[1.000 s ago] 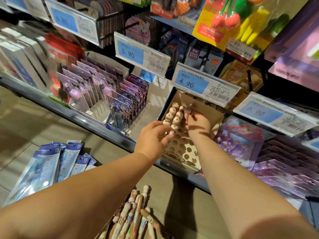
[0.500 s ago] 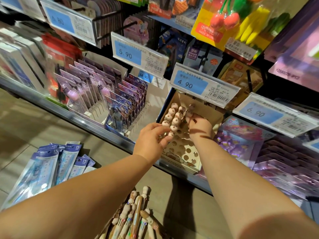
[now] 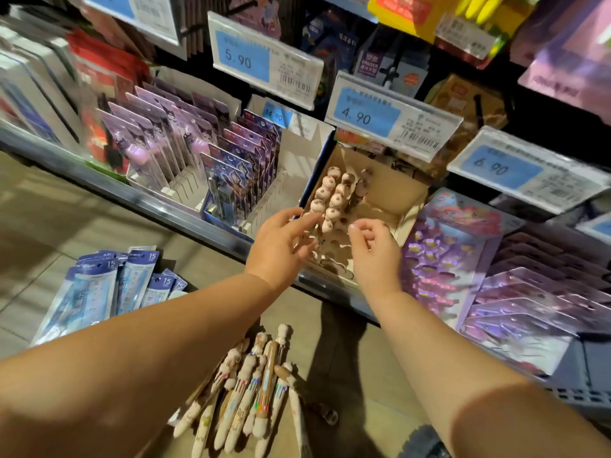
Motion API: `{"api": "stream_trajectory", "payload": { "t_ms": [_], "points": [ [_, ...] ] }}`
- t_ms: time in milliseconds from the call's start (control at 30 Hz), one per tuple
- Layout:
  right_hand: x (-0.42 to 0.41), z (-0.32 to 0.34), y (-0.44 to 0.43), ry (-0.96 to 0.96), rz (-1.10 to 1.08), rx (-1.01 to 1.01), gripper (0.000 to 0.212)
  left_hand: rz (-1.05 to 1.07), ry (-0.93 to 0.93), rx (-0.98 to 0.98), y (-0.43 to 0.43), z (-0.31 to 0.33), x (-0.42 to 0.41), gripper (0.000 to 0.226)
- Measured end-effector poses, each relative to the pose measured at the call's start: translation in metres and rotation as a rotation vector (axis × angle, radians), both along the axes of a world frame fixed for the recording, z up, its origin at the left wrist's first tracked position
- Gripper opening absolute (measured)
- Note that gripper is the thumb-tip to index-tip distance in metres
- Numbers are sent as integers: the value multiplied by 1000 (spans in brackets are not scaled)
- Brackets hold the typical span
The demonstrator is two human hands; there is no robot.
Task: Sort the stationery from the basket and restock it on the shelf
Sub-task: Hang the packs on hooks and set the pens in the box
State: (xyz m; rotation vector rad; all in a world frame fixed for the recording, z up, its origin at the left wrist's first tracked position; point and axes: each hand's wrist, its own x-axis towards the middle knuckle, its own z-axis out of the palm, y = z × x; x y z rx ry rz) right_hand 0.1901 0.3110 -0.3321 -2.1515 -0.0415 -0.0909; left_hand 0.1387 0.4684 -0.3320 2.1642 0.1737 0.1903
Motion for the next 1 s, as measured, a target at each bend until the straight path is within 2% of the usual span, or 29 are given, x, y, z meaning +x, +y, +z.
{"api": "stream_trajectory", "payload": {
  "t_ms": [67,133,200,300,367,433,533,667,767,867,1000],
  "points": [
    [-29,-5,-4,-8,118,-10,3,-15,20,35,4,-6,-14,57],
    [-62,-17,-7,76,267,-83,6,-23,60,62,7,-14,-34,55],
    [-94,-35,-8,217,370,-176,8,-53,146,102,9,-25,-58,48],
    [-126,-63,-11,527,426,-376,16,-102,326,170,13,-47,-95,35],
    [-138,-81,-16,669,453,-534,15,-148,446,259,16,-64,-121,30],
    [-144,-92,-20,757,462,-673,29,-204,527,385,18,-76,-143,29],
    [-146,-103,-23,774,485,-810,48,-274,543,593,24,-86,-161,35],
    [-151,-111,-22,811,527,-866,55,-359,440,669,36,-88,-168,40],
    [-159,-118,-15,789,592,-942,50,-375,477,743,48,-94,-172,52],
    [-163,-122,-10,741,601,-972,37,-375,497,718,53,-96,-173,69],
    [-162,-123,-16,717,614,-912,28,-372,511,660,56,-101,-172,69]
  ]
}}
